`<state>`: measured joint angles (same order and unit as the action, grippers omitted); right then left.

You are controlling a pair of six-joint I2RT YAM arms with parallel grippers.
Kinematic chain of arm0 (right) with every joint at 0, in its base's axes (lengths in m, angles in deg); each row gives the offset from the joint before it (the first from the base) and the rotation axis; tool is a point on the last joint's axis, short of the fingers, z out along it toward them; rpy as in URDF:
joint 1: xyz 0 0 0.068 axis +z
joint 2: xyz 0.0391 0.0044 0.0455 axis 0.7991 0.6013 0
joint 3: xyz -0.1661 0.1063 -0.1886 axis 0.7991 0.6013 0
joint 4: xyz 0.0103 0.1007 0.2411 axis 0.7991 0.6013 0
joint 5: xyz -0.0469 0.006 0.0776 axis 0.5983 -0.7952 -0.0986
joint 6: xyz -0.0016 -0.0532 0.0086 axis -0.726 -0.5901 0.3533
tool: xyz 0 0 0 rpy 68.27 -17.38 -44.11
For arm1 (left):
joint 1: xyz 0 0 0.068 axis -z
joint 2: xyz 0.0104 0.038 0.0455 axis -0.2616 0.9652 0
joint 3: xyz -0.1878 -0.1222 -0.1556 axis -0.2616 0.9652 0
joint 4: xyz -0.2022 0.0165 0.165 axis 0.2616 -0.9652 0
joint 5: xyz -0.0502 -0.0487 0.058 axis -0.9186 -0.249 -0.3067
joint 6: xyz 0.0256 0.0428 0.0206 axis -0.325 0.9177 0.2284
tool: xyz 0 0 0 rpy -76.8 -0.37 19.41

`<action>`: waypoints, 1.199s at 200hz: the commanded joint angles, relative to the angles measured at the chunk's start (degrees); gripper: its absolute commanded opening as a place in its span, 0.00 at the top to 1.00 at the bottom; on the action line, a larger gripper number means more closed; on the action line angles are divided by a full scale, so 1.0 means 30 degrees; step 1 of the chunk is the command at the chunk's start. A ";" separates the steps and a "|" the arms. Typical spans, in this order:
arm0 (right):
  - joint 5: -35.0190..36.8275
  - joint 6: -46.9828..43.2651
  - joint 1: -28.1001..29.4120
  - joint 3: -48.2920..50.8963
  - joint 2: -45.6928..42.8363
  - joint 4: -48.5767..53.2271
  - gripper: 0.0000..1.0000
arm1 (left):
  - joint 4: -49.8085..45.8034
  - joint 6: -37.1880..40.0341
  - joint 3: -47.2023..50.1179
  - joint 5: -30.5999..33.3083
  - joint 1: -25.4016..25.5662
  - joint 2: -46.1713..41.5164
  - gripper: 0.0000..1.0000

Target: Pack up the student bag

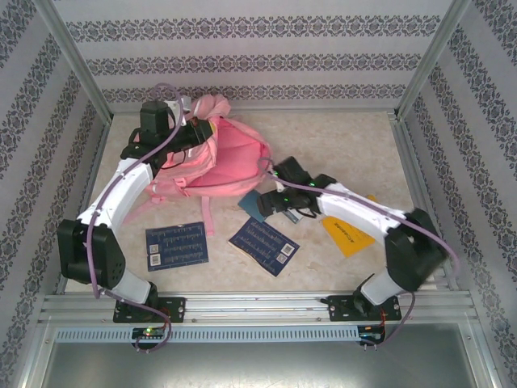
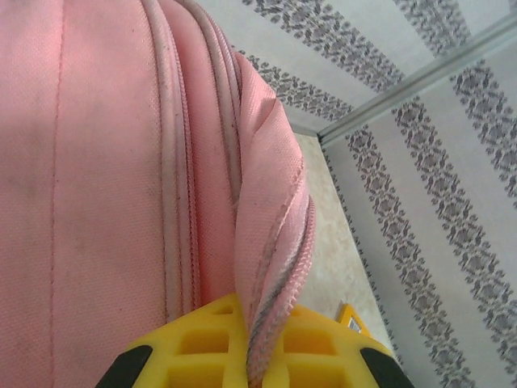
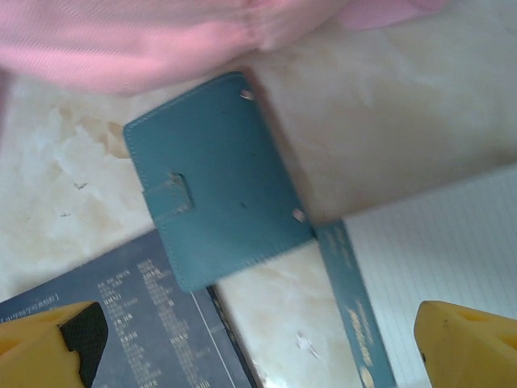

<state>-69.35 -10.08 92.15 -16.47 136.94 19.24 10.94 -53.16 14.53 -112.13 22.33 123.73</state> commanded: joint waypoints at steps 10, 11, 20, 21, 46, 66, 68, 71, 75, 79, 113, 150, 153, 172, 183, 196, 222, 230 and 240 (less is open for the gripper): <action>0.1175 -0.3008 0.0669 -0.3420 0.3410 0.2656 0.02 | 0.2691 -0.2258 0.0392 -0.0814 -0.0848 0.0135 1.00; 0.1153 -0.3071 0.0671 -0.3545 0.3516 0.2714 0.02 | 0.2708 -0.2268 0.0392 -0.0822 -0.0855 0.0143 1.00; 0.1179 -0.3737 0.0706 -0.4745 0.4638 0.3366 0.02 | 0.2740 -0.2314 0.0392 -0.0858 -0.0888 0.0118 1.00; 0.1179 -0.3737 0.0706 -0.4745 0.4638 0.3366 0.02 | 0.2746 -0.2311 0.0392 -0.0858 -0.0890 0.0105 1.00; 0.1517 -0.4929 0.0806 -0.7163 0.7110 0.4483 0.02 | 0.3086 -0.2426 0.0479 -0.1145 -0.0958 0.0106 1.00; 0.1158 -0.5368 0.0847 -0.8619 0.8496 0.5144 0.02 | 0.3175 -0.2474 0.0537 -0.1209 -0.1005 0.0144 1.00; 0.1115 -0.5365 0.0848 -0.8679 0.8549 0.5158 0.02 | 0.3188 -0.2473 0.0531 -0.1224 -0.1008 0.0149 1.00; 0.1004 -0.5393 0.0847 -0.8890 0.8724 0.5213 0.02 | 0.3214 -0.2496 0.0523 -0.1252 -0.1016 0.0195 1.00; 0.0781 -0.5420 0.0849 -0.9068 0.8940 0.5306 0.02 | 0.3276 -0.2548 0.0530 -0.1278 -0.1033 0.0218 1.00; 0.0613 -0.5467 0.0873 -0.9278 0.9120 0.5421 0.02 | 0.3322 -0.2611 0.0530 -0.1318 -0.1064 0.0256 1.00; 0.0662 -0.5825 0.1061 -1.0480 1.0433 0.6244 0.02 | 0.3885 -0.3153 0.0684 -0.1607 -0.1242 0.0356 1.00; 0.1053 -0.5998 0.1154 -1.0878 1.1573 0.6831 0.03 | 0.4160 -0.3333 0.0772 -0.1766 -0.1273 0.0389 1.00; 0.1046 -0.5982 0.1160 -1.0899 1.1608 0.6840 0.03 | 0.4160 -0.3336 0.0773 -0.1788 -0.1273 0.0390 1.00; 0.0799 -0.5959 0.1142 -1.1166 1.2073 0.7239 0.05 | 0.4189 -0.3369 0.0799 -0.1818 -0.1276 0.0449 1.00; 0.0696 -0.5962 0.1148 -1.1235 1.2363 0.7385 0.08 | 0.4245 -0.3420 0.0786 -0.1847 -0.1273 0.0484 1.00; 0.0507 -0.5890 0.1167 -1.1235 1.2535 0.7385 0.12 | 0.4269 -0.3436 0.0772 -0.1896 -0.1273 0.0503 1.00; 0.0521 -0.5796 0.1142 -1.1036 1.2377 0.7072 0.22 | 0.4291 -0.3464 0.0754 -0.1923 -0.1287 0.0503 1.00; 0.0606 -0.5732 0.1112 -1.0967 1.2231 0.6939 0.24 | 0.4291 -0.3451 0.0765 -0.1962 -0.1274 0.0545 1.00; 0.0705 -0.5645 0.1023 -1.0875 1.1965 0.6750 0.25 | 0.4350 -0.3495 0.0772 -0.2007 -0.1273 0.0568 1.00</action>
<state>-68.47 -26.78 94.93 -49.84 172.22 38.06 17.21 -62.03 17.17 -116.63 19.27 125.31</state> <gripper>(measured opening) 0.770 0.061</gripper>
